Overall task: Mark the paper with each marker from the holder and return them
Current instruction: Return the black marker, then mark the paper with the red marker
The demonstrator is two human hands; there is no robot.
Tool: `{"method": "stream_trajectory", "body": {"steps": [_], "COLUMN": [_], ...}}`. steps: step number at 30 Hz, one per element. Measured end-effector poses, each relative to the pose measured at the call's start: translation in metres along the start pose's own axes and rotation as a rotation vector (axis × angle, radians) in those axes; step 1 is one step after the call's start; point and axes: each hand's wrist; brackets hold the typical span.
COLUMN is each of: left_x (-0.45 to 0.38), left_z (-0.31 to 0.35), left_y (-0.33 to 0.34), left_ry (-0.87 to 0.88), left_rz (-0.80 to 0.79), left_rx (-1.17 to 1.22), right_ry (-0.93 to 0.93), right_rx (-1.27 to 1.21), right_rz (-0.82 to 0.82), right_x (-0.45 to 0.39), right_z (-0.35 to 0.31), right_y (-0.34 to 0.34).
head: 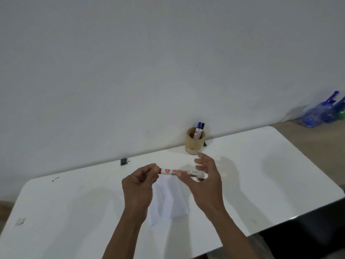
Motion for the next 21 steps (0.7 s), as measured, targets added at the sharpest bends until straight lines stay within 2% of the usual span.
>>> {"method": "stream_trajectory", "body": {"steps": [3,4,6,10,14,18,21], "left_x": [-0.014,-0.018,-0.025,-0.045,-0.073,-0.096,-0.113], "left_z": [0.009,0.010,0.012,0.012,-0.002,-0.022,-0.037], "left_y": [0.036,0.049,0.073,0.110,0.132,0.153,0.172], "left_ry": [0.085,0.115,0.187,0.214,0.046,0.055,0.025], "left_rz": [-0.034,-0.041,-0.047,-0.073,-0.047,-0.062,-0.088], "left_rx": [-0.160,-0.210,-0.313,-0.415,-0.299,-0.578,-0.659], "right_ry": [-0.490,-0.604,-0.688,-0.716,-0.438,-0.338,-0.267], "right_rx": [0.498,0.579,0.661,0.728,0.396,0.201,0.129], "right_rz": [-0.091,-0.097,-0.096,-0.147,-0.058,0.068,0.079], "right_x": [-0.035,-0.046,-0.065,-0.101,-0.142,-0.188,-0.216], "right_z": [0.013,0.018,0.024,0.030,0.011,-0.002,0.002], "right_y": [-0.019,-0.022,-0.026,-0.038,-0.053,-0.060,-0.054]}}
Point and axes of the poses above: each hand's wrist, its own x-axis away from the middle knuckle, its own y-axis out of the palm, z = x × y, and after that the axes turned 3 degrees about -x, right-handed
